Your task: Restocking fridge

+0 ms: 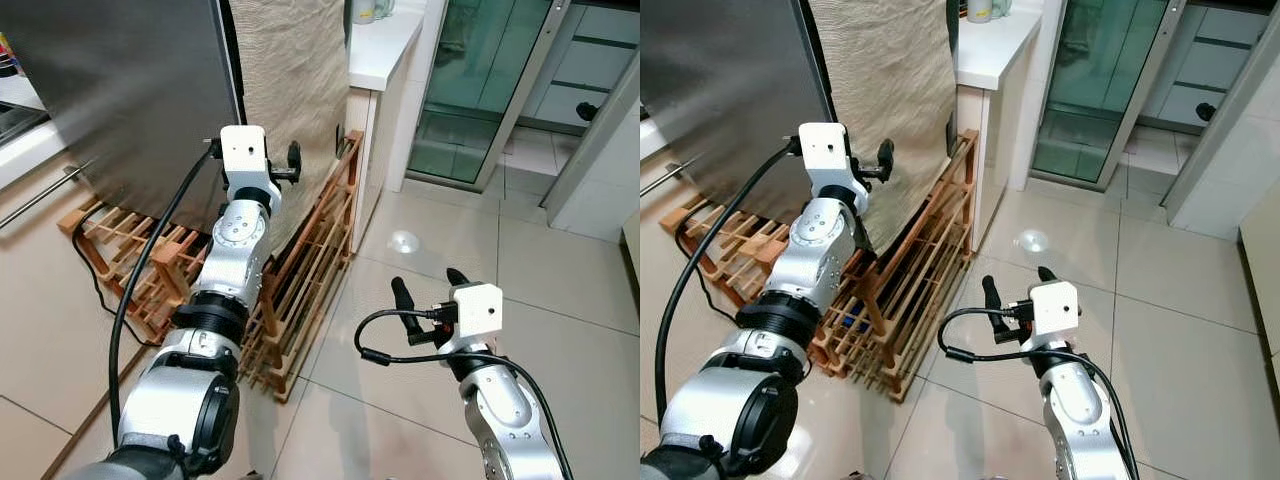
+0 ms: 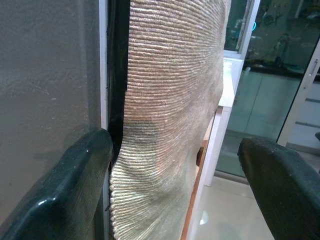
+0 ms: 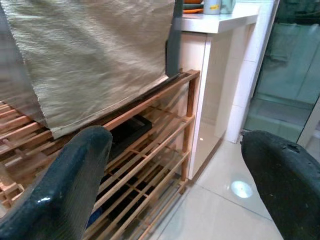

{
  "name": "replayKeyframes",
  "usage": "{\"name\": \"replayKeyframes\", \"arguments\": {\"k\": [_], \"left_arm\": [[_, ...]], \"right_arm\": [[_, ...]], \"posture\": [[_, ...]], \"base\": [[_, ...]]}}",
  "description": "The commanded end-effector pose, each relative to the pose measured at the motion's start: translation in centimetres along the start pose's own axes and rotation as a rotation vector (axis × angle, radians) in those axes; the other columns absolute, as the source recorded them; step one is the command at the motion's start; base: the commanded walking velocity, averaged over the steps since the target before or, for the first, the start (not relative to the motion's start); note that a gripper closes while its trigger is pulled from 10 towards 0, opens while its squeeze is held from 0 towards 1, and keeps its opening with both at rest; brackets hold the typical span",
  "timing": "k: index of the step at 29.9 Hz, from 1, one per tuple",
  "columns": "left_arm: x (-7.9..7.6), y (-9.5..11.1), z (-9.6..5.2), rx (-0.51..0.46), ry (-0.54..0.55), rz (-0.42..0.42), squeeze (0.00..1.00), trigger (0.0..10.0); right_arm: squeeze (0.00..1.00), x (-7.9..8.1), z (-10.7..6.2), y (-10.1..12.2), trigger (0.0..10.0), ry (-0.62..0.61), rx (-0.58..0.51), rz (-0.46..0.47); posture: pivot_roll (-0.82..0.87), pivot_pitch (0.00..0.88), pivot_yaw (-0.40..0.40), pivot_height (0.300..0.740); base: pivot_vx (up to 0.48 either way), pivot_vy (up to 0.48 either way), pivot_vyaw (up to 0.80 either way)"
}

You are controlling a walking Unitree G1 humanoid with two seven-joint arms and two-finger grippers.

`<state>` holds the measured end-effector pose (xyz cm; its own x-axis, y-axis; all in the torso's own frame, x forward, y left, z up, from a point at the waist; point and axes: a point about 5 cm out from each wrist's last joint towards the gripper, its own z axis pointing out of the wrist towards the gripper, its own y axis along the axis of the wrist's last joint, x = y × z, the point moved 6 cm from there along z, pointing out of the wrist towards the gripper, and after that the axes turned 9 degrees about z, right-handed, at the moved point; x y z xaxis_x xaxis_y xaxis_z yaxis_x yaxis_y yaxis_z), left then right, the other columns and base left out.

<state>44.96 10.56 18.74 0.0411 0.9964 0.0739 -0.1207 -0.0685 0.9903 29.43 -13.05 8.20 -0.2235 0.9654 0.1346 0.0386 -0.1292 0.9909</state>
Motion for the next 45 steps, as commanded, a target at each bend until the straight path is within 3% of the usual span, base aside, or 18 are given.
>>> {"name": "replayKeyframes", "arguments": {"k": [1, 9, 12, 19, 22, 27, 29, 33, 35, 36, 37, 38, 40, 41, 44, 45], "left_arm": [[0.4, 0.7, 0.5, -0.008, 0.018, -0.011, 0.00, 10.0], [-0.2, 1.1, 1.0, -0.007, -0.018, -0.017, 0.00, 10.0], [0.0, 1.6, 1.5, -0.004, -0.001, -0.016, 0.00, 10.0], [0.4, 1.2, 1.7, 0.031, 0.031, -0.076, 0.00, 10.0], [0.6, 0.1, 1.6, 0.082, 0.047, -0.115, 0.00, 10.0], [-0.7, 0.3, 1.6, 0.067, -0.010, -0.063, 0.00, 10.0], [-2.1, 1.2, 1.7, 0.024, -0.076, -0.035, 0.00, 10.0], [-7.8, 2.8, 0.6, -0.073, -0.366, 0.025, 0.00, 10.0], [-10.6, 3.3, -0.6, -0.112, -0.490, -0.037, 0.00, 10.0], [-10.6, 3.3, -0.6, -0.112, -0.490, -0.037, 0.00, 10.0], [-12.9, 4.0, -1.8, -0.154, -0.585, -0.102, 0.00, 10.0], [-12.9, 4.0, -1.8, -0.154, -0.585, -0.102, 0.00, 10.0], [-16.0, 5.0, -3.6, -0.204, -0.704, -0.182, 0.00, 10.0], [-16.0, 5.0, -3.6, -0.204, -0.704, -0.182, 0.00, 10.0], [-19.5, 5.4, -5.9, -0.218, -0.811, -0.252, 0.00, 10.0], [-19.5, 5.4, -5.9, -0.218, -0.811, -0.252, 0.00, 10.0]], "right_arm": [[0.00, 0.4, 0.4, 1.3, 10.0, 0.018, -0.040, -0.001], [0.00, 2.1, 1.2, 3.0, 10.0, 0.124, -0.076, -0.008], [0.00, 3.4, 1.7, 3.9, 10.0, 0.205, -0.086, -0.068], [0.00, 3.5, 1.9, 4.1, 10.0, 0.215, -0.084, -0.036], [0.00, 3.6, 1.8, 4.1, 10.0, 0.225, -0.078, -0.020], [0.00, 3.6, 1.6, 3.8, 10.0, 0.228, -0.066, -0.017], [0.00, 3.6, 1.6, 3.7, 10.0, 0.228, -0.062, -0.017], [0.00, 3.7, 1.6, 3.6, 10.0, 0.230, -0.055, -0.015], [0.00, 3.8, 1.6, 3.5, 10.0, 0.232, -0.051, -0.014], [0.00, 3.8, 1.6, 3.5, 10.0, 0.232, -0.051, -0.014], [0.00, 3.8, 1.6, 3.4, 10.0, 0.232, -0.049, -0.013], [0.00, 3.8, 1.6, 3.4, 10.0, 0.232, -0.049, -0.013], [0.00, 3.7, 1.6, 3.4, 10.0, 0.227, -0.049, -0.010], [0.00, 3.7, 1.6, 3.4, 10.0, 0.227, -0.049, -0.010], [0.00, 4.0, 1.5, 3.1, 10.0, 0.227, -0.044, -0.004], [0.00, 4.0, 1.5, 3.1, 10.0, 0.227, -0.044, -0.004]], "posture": [[-0.18, 0.000, 0.048, 0.740], [-0.18, 0.000, 0.044, 0.740], [-0.18, 0.000, 0.046, 0.740], [-0.18, 0.000, 0.045, 0.740], [-0.18, 0.000, 0.045, 0.740], [-0.18, 0.000, 0.047, 0.740], [-0.19, 0.000, 0.047, 0.740], [-0.18, 0.000, 0.046, 0.740], [-0.18, 0.000, 0.047, 0.740], [-0.18, 0.000, 0.047, 0.740], [-0.19, 0.000, 0.049, 0.740], [-0.19, 0.000, 0.049, 0.740], [-0.19, 0.000, 0.049, 0.740], [-0.19, 0.000, 0.049, 0.740], [-0.19, 0.000, 0.052, 0.740], [-0.19, 0.000, 0.052, 0.740]], "base": [[0.000, 0.000, 0.00], [0.000, 0.000, 0.00], [0.000, 0.000, 0.00], [0.000, 0.000, 0.00], [0.000, 0.000, 0.00], [0.000, 0.000, 0.00], [0.000, 0.000, 0.00], [0.000, 0.000, 0.00], [0.000, 0.000, 0.00], [0.000, 0.000, 0.00], [0.000, 0.000, 0.00], [0.000, 0.000, 0.00], [0.000, 0.000, 0.00], [0.000, 0.000, 0.00], [0.000, 0.000, 0.00], [0.000, 0.000, 0.00]]}}
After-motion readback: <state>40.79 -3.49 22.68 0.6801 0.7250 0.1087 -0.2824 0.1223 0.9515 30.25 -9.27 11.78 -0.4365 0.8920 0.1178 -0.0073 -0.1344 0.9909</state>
